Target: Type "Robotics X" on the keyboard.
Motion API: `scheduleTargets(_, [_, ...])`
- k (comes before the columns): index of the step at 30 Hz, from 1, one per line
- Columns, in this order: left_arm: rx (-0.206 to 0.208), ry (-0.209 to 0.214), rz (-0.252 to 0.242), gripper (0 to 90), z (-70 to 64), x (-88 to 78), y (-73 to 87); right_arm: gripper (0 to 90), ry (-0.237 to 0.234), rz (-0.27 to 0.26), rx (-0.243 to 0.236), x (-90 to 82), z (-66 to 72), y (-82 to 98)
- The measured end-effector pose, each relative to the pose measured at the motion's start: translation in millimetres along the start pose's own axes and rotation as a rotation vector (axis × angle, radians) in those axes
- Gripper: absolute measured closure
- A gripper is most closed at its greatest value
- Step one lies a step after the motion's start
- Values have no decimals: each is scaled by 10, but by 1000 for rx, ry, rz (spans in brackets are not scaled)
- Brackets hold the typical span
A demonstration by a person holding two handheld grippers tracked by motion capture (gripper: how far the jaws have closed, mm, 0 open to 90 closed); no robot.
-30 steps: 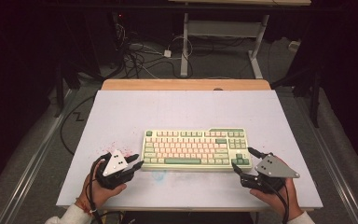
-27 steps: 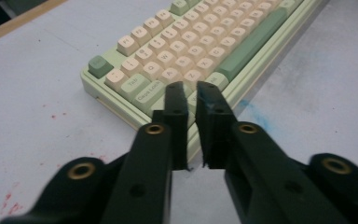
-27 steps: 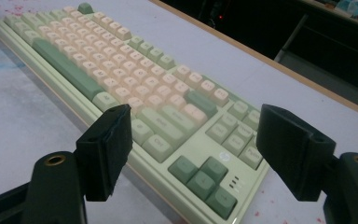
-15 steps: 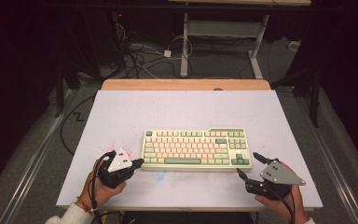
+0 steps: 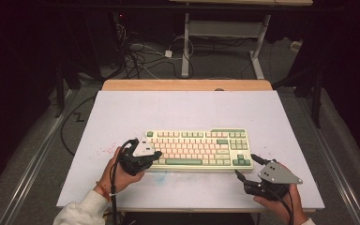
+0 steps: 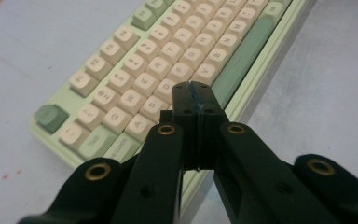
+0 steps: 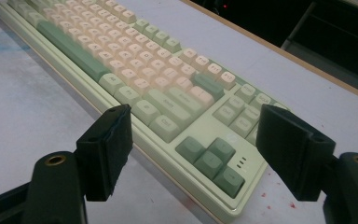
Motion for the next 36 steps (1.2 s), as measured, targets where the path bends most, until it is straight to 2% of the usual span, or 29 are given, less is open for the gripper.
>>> scheduleTargets(3, [19, 15, 18, 876, -7, 126, -55, 274, 0, 5, -3, 6, 8, 12])
scheduleTargets(7, [23, 30, 35, 875, -4, 273, -105, 274, 1, 12, -5, 12, 11, 30])
scheduleTargets(12, [38, 44, 58, 875, -15, 380, -131, 274, 6, 18, -11, 7, 0, 48])
scheduleTargets(17, [47, 38, 82, 874, -16, 466, -133, 275, 1, 19, -11, 7, 2, 53])
scheduleTargets(19, [49, 49, 85, 874, -26, 485, -129, 278, 0, 16, -12, 3, 7, 50])
scheduleTargets(23, [49, 41, 88, 871, -17, 501, -120, 280, -1, 14, -15, 8, 9, 44])
scheduleTargets(25, [35, 46, 81, 866, -12, 503, -115, 280, -3, 16, -17, 13, 13, 47])
scheduleTargets(31, [35, 29, 80, 866, 13, 481, -102, 280, -13, 16, -17, 15, 31, 44])
scheduleTargets(36, [54, 23, 110, 873, 1, 523, -61, 279, -15, 20, -18, 19, 35, 52])
Point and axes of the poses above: each handheld gripper's, and its own axes: x roughly forward along the jaws, y roughly out of its underside, z roughly to its left, the point moved 9 cm from there along x, roughly forward along the jaws, and after that the axes turned 11 degrees about x, right-handed, at the moved point
